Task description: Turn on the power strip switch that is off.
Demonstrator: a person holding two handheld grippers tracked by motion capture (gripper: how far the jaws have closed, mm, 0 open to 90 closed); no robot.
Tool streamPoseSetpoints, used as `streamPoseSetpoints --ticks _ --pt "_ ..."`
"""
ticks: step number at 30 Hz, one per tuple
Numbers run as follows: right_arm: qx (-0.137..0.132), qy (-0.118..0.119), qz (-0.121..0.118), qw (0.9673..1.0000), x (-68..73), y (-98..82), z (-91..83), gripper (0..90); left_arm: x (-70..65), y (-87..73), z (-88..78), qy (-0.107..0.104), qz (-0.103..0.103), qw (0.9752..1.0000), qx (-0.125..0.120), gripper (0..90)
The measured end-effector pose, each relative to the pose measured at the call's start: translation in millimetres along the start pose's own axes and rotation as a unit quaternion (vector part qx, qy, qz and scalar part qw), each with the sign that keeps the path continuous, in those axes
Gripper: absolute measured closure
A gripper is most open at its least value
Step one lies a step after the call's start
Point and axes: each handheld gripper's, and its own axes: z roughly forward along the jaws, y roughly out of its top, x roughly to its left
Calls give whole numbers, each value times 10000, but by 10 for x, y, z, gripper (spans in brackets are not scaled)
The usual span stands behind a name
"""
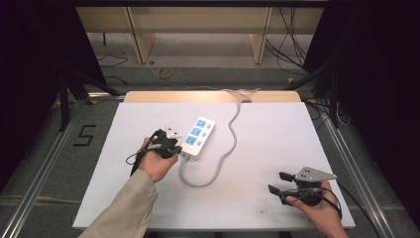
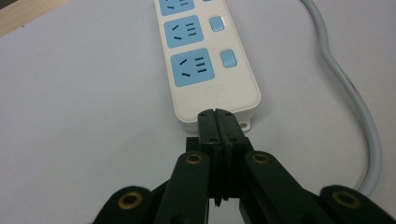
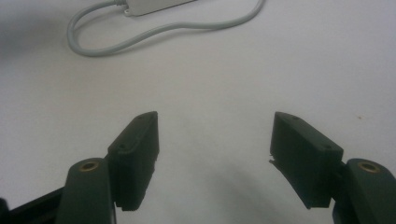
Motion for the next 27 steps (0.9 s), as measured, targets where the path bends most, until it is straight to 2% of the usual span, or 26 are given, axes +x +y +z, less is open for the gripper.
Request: streamPoseSetpoints --ticks 3,15,27 --pt "-4 4 4 10000 0 0 1 336 -2 55 24 8 -6 10000 -4 898" --pt "-11 -2 -9 10000 -7 -2 5 337 6 219 142 102 246 9996 114 898" --pt "-2 -1 -15 10000 -14 -3 8 337 29 366 223 144 270 9993 191 898"
